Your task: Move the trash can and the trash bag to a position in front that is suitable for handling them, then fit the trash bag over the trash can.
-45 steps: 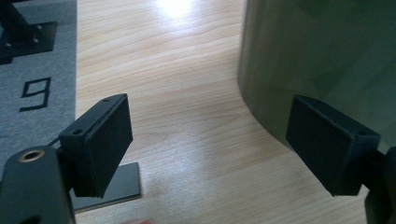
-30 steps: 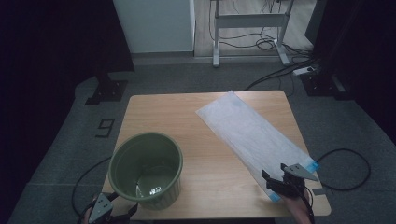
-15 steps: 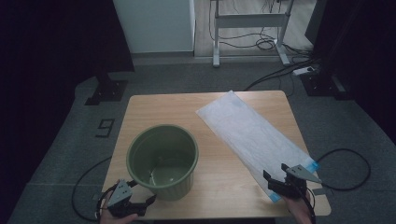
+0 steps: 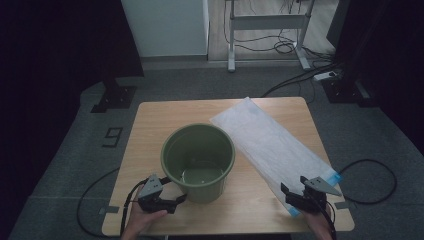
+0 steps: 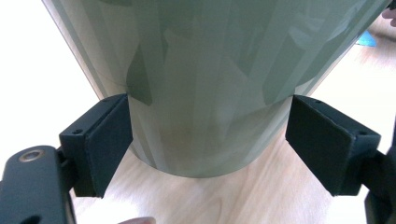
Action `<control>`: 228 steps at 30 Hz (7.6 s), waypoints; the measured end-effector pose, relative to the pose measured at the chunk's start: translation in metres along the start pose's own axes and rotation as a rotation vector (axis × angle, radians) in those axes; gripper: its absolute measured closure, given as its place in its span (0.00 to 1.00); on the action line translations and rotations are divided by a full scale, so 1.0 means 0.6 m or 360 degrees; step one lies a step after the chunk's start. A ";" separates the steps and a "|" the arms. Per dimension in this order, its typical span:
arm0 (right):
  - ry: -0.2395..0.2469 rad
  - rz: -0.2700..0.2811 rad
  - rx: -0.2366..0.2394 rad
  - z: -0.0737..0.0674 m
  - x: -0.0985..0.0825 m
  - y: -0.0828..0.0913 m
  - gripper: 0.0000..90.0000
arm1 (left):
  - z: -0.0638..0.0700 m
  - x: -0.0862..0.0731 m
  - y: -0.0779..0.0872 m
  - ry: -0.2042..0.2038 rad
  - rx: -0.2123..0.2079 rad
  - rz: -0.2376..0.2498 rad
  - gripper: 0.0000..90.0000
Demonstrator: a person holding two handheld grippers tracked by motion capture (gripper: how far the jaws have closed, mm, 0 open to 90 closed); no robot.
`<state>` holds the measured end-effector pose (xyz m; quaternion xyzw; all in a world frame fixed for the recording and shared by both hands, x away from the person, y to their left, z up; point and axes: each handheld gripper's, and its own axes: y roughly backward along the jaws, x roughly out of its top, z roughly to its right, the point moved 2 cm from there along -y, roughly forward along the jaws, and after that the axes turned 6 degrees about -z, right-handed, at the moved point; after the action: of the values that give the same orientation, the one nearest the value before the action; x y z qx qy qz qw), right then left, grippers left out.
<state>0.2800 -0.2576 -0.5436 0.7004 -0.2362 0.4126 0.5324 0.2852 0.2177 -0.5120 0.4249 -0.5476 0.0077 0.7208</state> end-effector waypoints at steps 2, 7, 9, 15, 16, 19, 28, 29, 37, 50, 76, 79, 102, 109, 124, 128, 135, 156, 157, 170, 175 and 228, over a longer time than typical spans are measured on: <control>0.0009 -0.0005 0.0001 0.000 -0.001 0.000 0.19 | 0.001 0.009 -0.011 -0.0009 -0.0009 -0.0003 0.16; -0.0001 -0.0003 -0.0001 0.005 -0.006 0.008 0.19 | 0.010 0.030 -0.042 -0.0022 -0.0024 -0.0010 0.16; -0.0002 -0.0003 -0.0002 0.006 -0.006 0.008 0.19 | 0.013 0.038 -0.051 -0.0022 -0.0022 -0.0015 0.16; 0.0011 -0.0011 -0.0010 0.005 -0.008 0.010 0.19 | 0.015 0.049 -0.067 0.0004 0.0015 -0.0018 0.16; 0.0014 -0.0014 -0.0012 0.004 -0.009 0.011 0.19 | 0.016 0.049 -0.067 0.0006 0.0019 -0.0016 0.16; 0.0032 -0.0014 -0.0021 0.000 -0.009 0.012 0.19 | 0.017 0.044 -0.059 0.0009 0.0034 -0.0010 0.16; 0.0055 -0.0005 -0.0034 -0.011 -0.007 0.015 0.19 | -0.003 0.019 -0.021 0.0057 0.0166 -0.0051 0.15; 0.0055 -0.0008 -0.0039 -0.012 -0.007 0.016 0.19 | -0.007 0.016 -0.019 0.0071 0.0187 -0.0062 0.16; 0.0040 -0.0082 -0.0128 -0.047 0.021 -0.019 0.23 | -0.027 0.000 -0.011 0.0112 0.0230 -0.0095 0.16; 0.0008 -0.0335 -0.0158 -0.087 0.073 -0.142 0.26 | -0.051 -0.027 0.004 0.0165 0.0278 -0.0135 0.16; -0.0011 -0.0380 -0.0235 -0.027 0.013 -0.080 0.97 | -0.055 -0.039 -0.001 0.0204 0.0283 -0.0161 0.16; -0.0017 -0.0379 -0.0250 -0.017 -0.002 -0.057 0.98 | -0.054 -0.039 -0.004 0.0203 0.0282 -0.0170 0.16; 0.0050 -0.0279 -0.0084 -0.043 0.001 -0.028 0.38 | -0.053 -0.040 -0.006 0.0202 0.0279 -0.0177 0.16; 0.0147 -0.0369 -0.0047 -0.067 0.028 -0.091 0.20 | -0.057 -0.042 -0.003 0.0211 0.0283 -0.0177 0.16; 0.0056 -0.0414 -0.0150 -0.043 0.032 -0.118 0.39 | -0.058 -0.044 -0.006 0.0214 0.0283 -0.0187 0.16; 0.0048 -0.0410 -0.0164 -0.038 0.036 -0.117 0.56 | -0.057 -0.044 -0.006 0.0213 0.0285 -0.0189 0.16; 0.0022 -0.0422 -0.0185 -0.024 0.042 -0.118 0.86 | -0.057 -0.045 -0.008 0.0210 0.0284 -0.0197 0.16; -0.0256 0.0099 0.0022 0.013 0.099 -0.037 0.99 | -0.057 -0.046 -0.008 0.0211 0.0298 -0.0201 0.16; -0.0267 0.0129 0.0029 0.014 0.103 -0.031 0.99 | -0.057 -0.046 -0.008 0.0211 0.0298 -0.0199 0.16; -0.0276 0.0407 0.0105 0.004 0.162 0.039 0.99 | -0.057 -0.044 -0.004 0.0225 0.0297 -0.0174 0.16; -0.0265 0.0457 0.0122 -0.001 0.177 0.056 0.99 | -0.057 -0.044 -0.004 0.0228 0.0296 -0.0170 0.16; -0.0115 0.0940 0.0267 -0.077 0.369 0.225 0.99 | -0.052 -0.042 -0.011 0.0231 0.0271 -0.0177 0.16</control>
<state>0.2824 -0.2334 -0.2815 0.6571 -0.4134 0.5425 0.3210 0.3027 0.2444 -0.5369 0.5126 -0.4670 0.0448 0.7191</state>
